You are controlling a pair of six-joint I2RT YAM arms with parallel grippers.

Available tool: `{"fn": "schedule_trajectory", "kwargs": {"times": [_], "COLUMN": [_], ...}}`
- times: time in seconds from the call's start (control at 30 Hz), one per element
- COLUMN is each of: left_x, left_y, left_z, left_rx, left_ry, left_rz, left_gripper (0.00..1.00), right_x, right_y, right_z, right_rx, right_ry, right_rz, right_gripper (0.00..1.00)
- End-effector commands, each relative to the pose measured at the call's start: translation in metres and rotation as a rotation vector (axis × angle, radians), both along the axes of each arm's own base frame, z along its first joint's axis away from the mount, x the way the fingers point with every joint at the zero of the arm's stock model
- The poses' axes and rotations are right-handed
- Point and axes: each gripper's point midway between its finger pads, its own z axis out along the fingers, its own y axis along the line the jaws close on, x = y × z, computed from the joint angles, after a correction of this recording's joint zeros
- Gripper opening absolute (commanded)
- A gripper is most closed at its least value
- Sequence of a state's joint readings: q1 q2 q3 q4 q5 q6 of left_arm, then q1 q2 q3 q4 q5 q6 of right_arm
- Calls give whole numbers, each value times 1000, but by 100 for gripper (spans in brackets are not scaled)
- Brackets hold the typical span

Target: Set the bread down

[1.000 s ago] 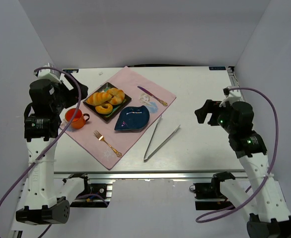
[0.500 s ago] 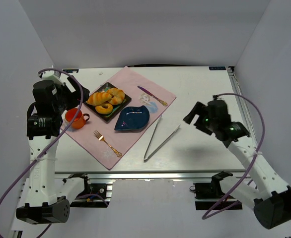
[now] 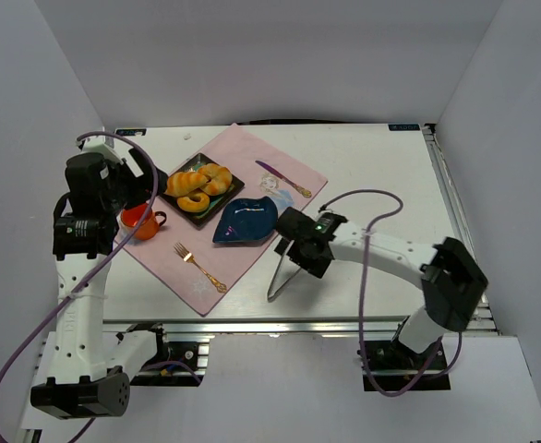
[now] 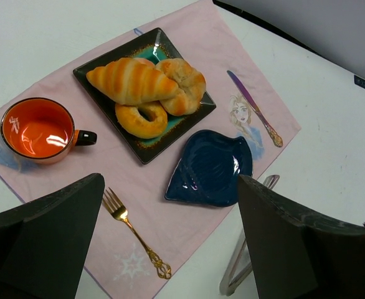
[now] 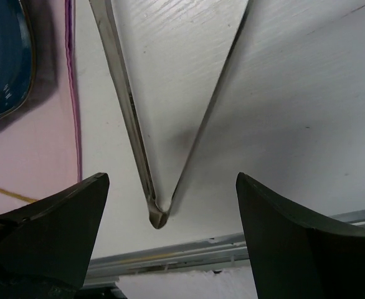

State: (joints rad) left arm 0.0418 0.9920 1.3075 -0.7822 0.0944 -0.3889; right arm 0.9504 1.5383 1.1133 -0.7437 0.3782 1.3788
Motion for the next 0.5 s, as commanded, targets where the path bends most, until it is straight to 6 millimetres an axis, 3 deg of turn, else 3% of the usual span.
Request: {"fn": "schedule_trajectory", "kwargs": {"times": [0.0,0.2,0.47], "left_x": [-6,-11,-17], "left_y": [-4,-6,-4], "left_z": [3,-2,-17], "left_rx": [7,8,32], "left_ry": [-17,-10,29], "left_rz": [-29,-40,-47], "left_gripper": [98,98,98], "right_x": [7,8,-3], "right_y": [10,34,22], "right_z": [-3,-20,-25], "right_rx": [-74,-153,-173], "right_ry": [-9,-1,12], "right_rz": [-130,-133,-126], "right_gripper": [89,89,89]}}
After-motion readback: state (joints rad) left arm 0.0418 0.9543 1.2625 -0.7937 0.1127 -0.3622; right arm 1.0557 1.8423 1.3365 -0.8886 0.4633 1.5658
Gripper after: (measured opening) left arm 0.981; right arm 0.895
